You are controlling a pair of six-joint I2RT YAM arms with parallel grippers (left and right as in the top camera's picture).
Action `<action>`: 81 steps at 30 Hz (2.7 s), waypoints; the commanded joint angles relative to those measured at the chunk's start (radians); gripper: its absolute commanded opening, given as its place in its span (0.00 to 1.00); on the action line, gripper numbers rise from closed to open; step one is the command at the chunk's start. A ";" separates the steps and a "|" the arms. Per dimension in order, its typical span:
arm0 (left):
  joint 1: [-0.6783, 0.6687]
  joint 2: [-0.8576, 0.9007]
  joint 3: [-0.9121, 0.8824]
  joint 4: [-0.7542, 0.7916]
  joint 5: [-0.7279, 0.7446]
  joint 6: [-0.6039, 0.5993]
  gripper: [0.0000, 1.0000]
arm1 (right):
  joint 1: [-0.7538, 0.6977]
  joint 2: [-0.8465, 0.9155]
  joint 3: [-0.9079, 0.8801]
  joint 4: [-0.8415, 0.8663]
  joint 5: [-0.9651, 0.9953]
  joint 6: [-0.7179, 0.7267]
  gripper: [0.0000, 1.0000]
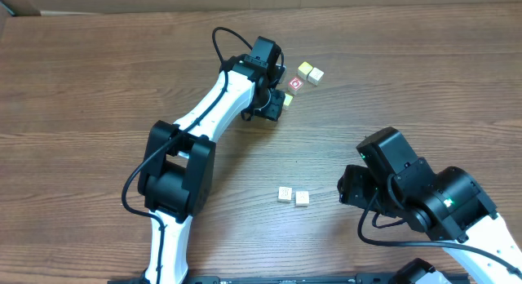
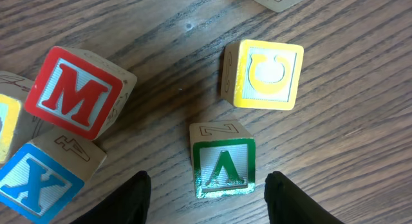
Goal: Flip 3 blocks
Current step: 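Grasp the green A block with the left gripper and lift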
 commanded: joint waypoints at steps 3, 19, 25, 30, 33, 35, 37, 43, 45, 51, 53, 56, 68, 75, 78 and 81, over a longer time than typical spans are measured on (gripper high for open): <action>0.003 0.017 0.013 0.003 0.002 -0.012 0.51 | -0.005 -0.004 0.021 0.003 0.000 -0.004 0.57; -0.004 0.067 0.013 0.008 0.028 -0.031 0.45 | -0.005 -0.004 0.021 0.009 -0.002 -0.004 0.57; -0.003 0.067 0.016 0.013 0.027 -0.030 0.45 | -0.005 -0.004 0.021 0.018 -0.002 -0.004 0.57; -0.003 0.066 0.029 0.011 0.027 -0.031 0.40 | -0.005 -0.004 0.021 0.018 -0.002 -0.004 0.58; -0.003 0.066 0.035 0.006 0.027 -0.030 0.30 | -0.005 -0.004 0.021 0.018 -0.002 -0.004 0.58; -0.003 0.066 0.041 -0.001 0.027 -0.031 0.29 | -0.005 -0.004 0.021 0.020 -0.002 -0.004 0.58; -0.003 0.066 0.052 -0.012 0.027 -0.030 0.31 | -0.005 -0.004 0.021 0.023 -0.002 -0.004 0.58; -0.003 0.066 0.091 -0.044 0.027 -0.030 0.27 | -0.005 -0.004 0.021 0.026 -0.002 -0.004 0.58; -0.003 0.066 0.110 -0.064 0.027 -0.030 0.23 | -0.005 -0.004 0.021 0.026 -0.002 -0.004 0.58; -0.003 0.066 0.158 -0.117 0.027 -0.031 0.17 | -0.005 -0.004 0.021 0.026 -0.002 -0.004 0.58; -0.003 0.066 0.159 -0.130 0.028 -0.031 0.16 | -0.005 -0.004 0.021 0.026 -0.002 -0.004 0.58; -0.003 0.063 0.161 -0.163 0.027 -0.035 0.14 | -0.005 -0.004 0.021 0.026 -0.002 -0.004 0.58; -0.008 -0.122 0.158 -0.332 0.015 -0.156 0.05 | -0.005 -0.004 0.021 0.005 -0.001 -0.004 0.57; -0.082 -0.319 -0.004 -0.346 -0.108 -0.206 0.05 | -0.005 -0.005 0.021 -0.021 -0.001 -0.005 0.57; -0.123 -0.420 -0.170 -0.291 -0.117 -0.251 0.05 | -0.005 -0.005 0.021 -0.024 -0.001 -0.005 0.57; -0.157 -0.538 -0.398 -0.192 -0.097 -0.323 0.04 | -0.005 -0.005 0.021 -0.025 -0.002 -0.005 0.57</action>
